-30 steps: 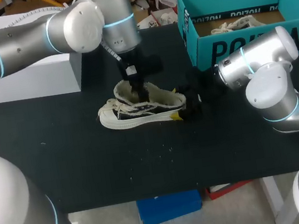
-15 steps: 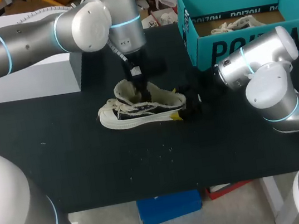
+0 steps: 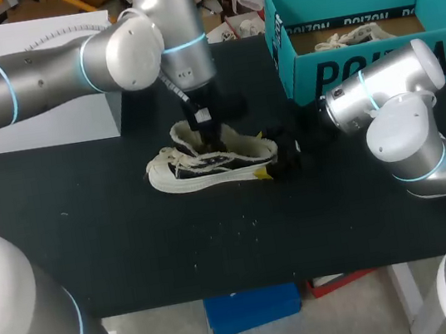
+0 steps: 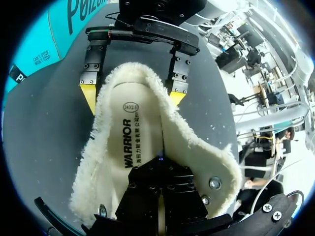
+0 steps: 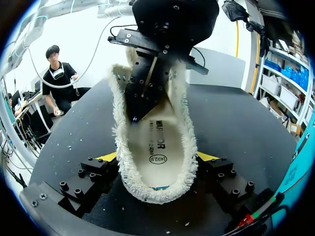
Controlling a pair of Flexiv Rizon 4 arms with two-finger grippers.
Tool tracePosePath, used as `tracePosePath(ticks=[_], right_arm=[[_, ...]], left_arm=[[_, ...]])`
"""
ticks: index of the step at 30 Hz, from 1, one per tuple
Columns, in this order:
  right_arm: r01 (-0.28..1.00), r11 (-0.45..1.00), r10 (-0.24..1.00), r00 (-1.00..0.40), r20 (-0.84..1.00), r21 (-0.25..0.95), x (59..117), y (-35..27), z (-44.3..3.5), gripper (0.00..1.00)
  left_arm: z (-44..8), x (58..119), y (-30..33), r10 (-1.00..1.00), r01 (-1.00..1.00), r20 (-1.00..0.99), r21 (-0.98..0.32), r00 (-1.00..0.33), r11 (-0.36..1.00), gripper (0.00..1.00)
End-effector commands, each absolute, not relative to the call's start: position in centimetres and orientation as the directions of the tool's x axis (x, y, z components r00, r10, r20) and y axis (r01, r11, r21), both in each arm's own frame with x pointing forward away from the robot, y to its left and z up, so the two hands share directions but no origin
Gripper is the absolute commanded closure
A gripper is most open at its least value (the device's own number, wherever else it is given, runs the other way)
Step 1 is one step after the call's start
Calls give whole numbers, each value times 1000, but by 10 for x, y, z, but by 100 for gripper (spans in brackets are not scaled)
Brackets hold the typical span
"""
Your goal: Take the shoe out of the shoebox, open the shoe tongue, remove and reinsert the insole, then place the shoe into the shoebox
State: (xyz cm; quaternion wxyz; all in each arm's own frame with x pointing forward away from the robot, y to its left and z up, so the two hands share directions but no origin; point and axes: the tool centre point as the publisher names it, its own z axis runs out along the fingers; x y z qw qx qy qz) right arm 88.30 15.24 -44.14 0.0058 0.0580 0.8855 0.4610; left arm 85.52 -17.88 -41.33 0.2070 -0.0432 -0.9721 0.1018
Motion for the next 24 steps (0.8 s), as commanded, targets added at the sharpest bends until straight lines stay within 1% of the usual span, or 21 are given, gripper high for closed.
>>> tracePosePath(ticks=[1, 13, 14, 17, 19, 20, 24], right_arm=[[99, 570, 110, -993, 44, 816, 883, 153, -445, 100], [99, 570, 110, -993, 44, 816, 883, 153, -445, 100], [99, 570, 110, -993, 44, 816, 883, 153, -445, 100], [99, 570, 110, -993, 44, 816, 883, 153, -445, 100], [99, 570, 110, -993, 44, 816, 883, 153, -445, 100], [99, 570, 110, -993, 44, 816, 883, 153, -445, 100], [99, 570, 110, -993, 44, 816, 883, 153, -445, 100]], left_arm=[[-421, 854, -182, 134, 47, 397, -220, -908, 974, 100], [-426, 850, -184, 138, 52, 406, -216, -903, 975, 100], [-425, 850, -183, 137, 51, 404, -217, -904, 975, 96], [-422, 851, -182, 132, 50, 384, -218, -914, 975, 69], [-421, 852, -181, 121, 44, 362, -213, -924, 976, 64], [-421, 852, -181, 120, 43, 359, -217, -926, 975, 60], [-424, 852, -179, 101, 31, 331, -209, -938, 977, 64]])
